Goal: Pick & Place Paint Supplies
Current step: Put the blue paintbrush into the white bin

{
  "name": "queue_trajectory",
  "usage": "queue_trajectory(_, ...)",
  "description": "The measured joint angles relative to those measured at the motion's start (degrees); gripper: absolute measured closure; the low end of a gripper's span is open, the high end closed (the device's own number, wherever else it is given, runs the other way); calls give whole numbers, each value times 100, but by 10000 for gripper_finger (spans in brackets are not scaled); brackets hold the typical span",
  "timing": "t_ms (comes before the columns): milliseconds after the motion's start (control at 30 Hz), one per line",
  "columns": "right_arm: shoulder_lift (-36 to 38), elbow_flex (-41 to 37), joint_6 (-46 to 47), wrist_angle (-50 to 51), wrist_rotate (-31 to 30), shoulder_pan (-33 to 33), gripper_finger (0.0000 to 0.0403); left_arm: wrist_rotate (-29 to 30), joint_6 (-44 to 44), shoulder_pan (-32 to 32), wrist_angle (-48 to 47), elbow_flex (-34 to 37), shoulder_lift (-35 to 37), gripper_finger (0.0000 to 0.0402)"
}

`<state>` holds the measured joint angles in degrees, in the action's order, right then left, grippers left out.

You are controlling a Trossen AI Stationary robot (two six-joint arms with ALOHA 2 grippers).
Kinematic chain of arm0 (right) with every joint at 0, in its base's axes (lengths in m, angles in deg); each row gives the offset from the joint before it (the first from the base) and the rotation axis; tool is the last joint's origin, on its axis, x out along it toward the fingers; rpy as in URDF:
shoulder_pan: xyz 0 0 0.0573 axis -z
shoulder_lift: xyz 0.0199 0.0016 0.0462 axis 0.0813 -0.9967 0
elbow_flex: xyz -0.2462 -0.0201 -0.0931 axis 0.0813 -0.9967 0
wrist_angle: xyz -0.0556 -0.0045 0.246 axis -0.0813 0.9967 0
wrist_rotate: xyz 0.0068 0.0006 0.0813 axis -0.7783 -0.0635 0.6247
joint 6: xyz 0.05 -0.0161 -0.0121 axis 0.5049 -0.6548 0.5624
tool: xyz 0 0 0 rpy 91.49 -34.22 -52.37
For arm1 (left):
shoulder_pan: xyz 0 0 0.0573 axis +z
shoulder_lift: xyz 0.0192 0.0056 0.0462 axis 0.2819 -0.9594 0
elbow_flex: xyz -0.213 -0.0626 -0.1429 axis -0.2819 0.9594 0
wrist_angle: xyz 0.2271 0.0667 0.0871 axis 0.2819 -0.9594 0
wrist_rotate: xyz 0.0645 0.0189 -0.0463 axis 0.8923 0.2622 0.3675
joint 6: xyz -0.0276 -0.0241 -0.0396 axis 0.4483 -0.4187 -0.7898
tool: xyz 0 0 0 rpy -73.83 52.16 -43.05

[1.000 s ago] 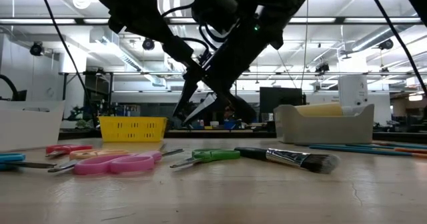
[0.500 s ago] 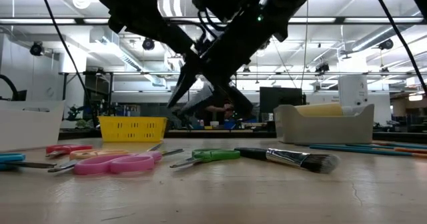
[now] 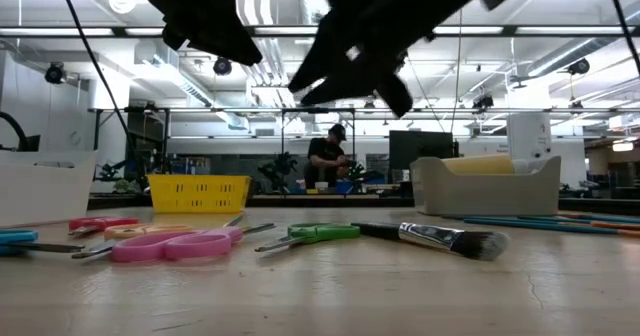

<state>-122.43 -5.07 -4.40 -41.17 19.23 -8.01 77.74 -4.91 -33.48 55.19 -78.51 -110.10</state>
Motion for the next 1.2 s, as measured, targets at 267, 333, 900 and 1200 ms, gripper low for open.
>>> queue_trajectory(267, 1132, -1498, -1910, -1468, -108, -342, 300, -2, 0, 0, -9, 0, 0, 309)
queue_trajectory(333, 1363, -1858, -2199, -1848, -98, -382, 300, 0, 0, -2, -2, -2, 0, 309)
queue_trajectory(900, 2094, -2713, -3105, -2287, 83, -399, 300, -2, 0, -4, -48, 0, 0, 309)
queue_trajectory(1200, 2073, -2713, -3073, -2256, 75, -393, 300, -2, 0, -4, -48, 0, 0, 309)
